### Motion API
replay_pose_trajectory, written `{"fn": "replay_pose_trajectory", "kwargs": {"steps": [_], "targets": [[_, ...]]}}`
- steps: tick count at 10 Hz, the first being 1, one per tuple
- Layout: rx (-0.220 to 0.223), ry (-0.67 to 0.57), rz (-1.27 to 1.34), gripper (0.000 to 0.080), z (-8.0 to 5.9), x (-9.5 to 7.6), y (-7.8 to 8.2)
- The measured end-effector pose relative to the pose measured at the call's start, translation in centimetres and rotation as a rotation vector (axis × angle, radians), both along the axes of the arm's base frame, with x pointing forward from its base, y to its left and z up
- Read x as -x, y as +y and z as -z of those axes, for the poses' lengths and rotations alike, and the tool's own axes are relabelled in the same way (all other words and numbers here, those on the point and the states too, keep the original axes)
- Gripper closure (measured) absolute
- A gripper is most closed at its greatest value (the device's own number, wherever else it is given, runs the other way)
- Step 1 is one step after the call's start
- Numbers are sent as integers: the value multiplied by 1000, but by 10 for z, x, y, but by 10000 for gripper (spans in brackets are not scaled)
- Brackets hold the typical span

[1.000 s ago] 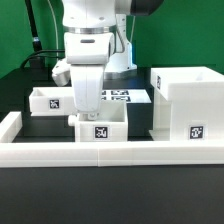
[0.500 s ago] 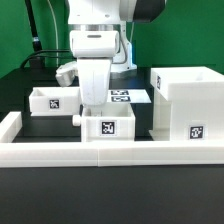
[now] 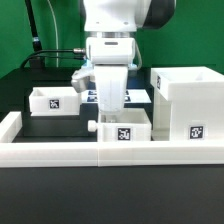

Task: Assemble drawer

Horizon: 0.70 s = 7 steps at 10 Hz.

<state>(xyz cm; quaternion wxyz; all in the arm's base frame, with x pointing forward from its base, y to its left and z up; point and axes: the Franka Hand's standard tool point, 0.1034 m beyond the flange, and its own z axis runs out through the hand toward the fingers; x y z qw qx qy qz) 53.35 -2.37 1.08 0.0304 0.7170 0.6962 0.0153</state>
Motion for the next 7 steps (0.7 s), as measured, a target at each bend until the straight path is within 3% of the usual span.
{"fn": "replay_pose_trajectory", "kwargs": {"steps": [7], "targets": [[6,63,1,752,0,4,-2]]}}
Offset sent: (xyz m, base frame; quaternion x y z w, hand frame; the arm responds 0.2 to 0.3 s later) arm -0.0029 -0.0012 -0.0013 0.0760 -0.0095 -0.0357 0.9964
